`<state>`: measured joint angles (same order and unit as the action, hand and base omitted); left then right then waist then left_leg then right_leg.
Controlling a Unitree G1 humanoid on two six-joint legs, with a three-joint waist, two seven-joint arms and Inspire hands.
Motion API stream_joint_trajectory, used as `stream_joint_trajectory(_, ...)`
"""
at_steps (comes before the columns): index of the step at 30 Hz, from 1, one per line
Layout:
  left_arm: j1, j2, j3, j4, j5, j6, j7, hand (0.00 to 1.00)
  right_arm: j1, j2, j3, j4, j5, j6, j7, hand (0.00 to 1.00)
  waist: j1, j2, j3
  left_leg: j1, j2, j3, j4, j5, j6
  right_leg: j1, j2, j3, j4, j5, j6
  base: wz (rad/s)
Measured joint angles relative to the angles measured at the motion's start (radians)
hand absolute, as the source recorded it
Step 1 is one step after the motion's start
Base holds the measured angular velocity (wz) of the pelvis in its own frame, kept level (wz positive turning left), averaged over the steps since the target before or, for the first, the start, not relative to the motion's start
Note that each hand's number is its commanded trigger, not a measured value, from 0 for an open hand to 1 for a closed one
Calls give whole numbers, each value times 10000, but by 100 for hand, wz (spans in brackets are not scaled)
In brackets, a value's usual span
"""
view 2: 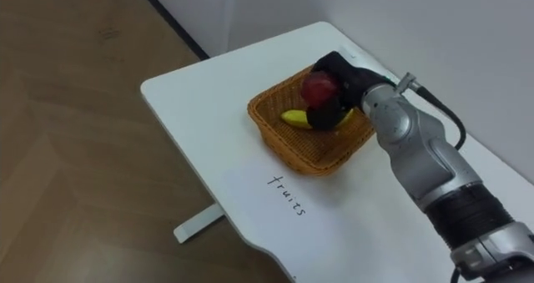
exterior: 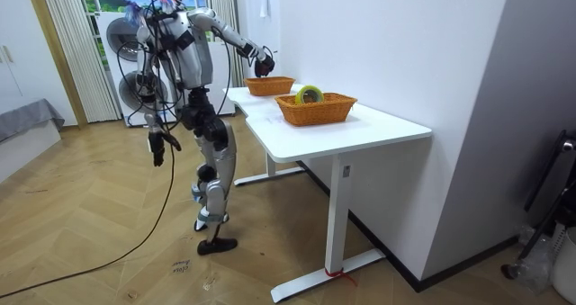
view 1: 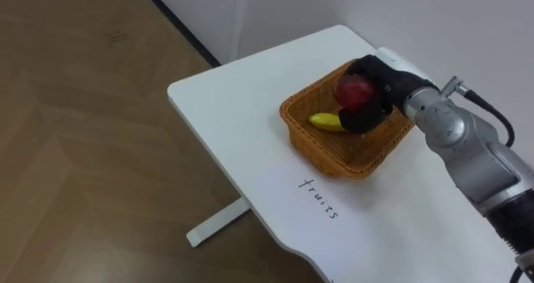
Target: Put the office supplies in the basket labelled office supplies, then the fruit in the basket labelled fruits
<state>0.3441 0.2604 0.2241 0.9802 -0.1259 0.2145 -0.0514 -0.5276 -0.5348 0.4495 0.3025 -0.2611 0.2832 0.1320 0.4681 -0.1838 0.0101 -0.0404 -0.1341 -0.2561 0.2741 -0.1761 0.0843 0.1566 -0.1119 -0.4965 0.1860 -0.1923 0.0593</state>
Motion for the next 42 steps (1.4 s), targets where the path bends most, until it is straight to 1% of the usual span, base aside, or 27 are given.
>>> stream_joint_trajectory(1,-8,-2,0,-4,16,-1,-3,0,-1,0,0,47,0,0,-18,30,10,-26,-19,7,-20,8,5,10,16,0,-26,17,3,-32,52,3)
stream_joint_trajectory(2,-8,-12,3,-6,17,-6,-3,0,-1,-1,0,72,-7,-2,-19,21,11,-35,-26,14,-26,14,12,14,22,1,-37,38,6,-39,62,0)
stream_joint_trajectory(3,-7,-31,7,-5,16,-15,-3,0,-3,0,0,159,-22,-14,-33,8,21,-38,-29,38,-29,25,36,29,38,4,-52,58,8,-44,71,0)
stream_joint_trajectory(5,-6,-59,8,-2,16,-15,-4,0,-18,0,0,486,-23,-44,-76,0,30,-39,-28,98,-35,27,21,33,44,15,-66,107,19,-45,72,0)
stream_joint_trajectory(8,-10,-56,8,16,7,-17,-6,0,-21,0,0,573,-39,-42,-102,0,16,-31,-20,129,-37,24,-28,28,45,12,-59,263,28,-46,74,0)
stream_joint_trajectory(14,-1,-58,-23,28,-4,-16,-14,0,-29,-2,-9,567,-56,-41,-106,0,-33,-43,-22,-5,-50,29,-9,25,44,-17,-57,263,38,-46,74,0)
stream_joint_trajectory(15,-2,-60,4,23,12,-17,-12,0,-29,-1,-9,564,-73,-40,-106,0,-20,-95,-34,10,-52,46,-10,28,44,-40,-64,278,38,-46,74,0)
stream_joint_trajectory(17,1,-55,77,24,42,-17,-8,0,-29,-1,-9,565,-74,-40,-107,0,-15,-140,-10,11,-52,52,8,36,43,-40,-63,292,34,-46,74,0)
stream_joint_trajectory(20,-6,-49,81,24,8,-32,-4,0,-31,-1,-10,547,-115,-43,-119,0,-10,-282,18,12,-54,46,19,36,47,-80,-64,288,28,-46,74,1)
stream_joint_trajectory(22,-9,-55,76,27,16,-28,-4,0,-32,-1,-10,535,-151,-49,-163,0,-9,-307,29,7,-55,45,24,36,47,-81,-63,286,26,-46,74,0)
stream_joint_trajectory(42,-16,-28,90,139,-7,-52,-1,0,-36,-3,-15,435,-187,-70,-384,0,-3,-292,40,-15,-65,50,-20,34,51,-139,-76,318,31,-46,74,0)
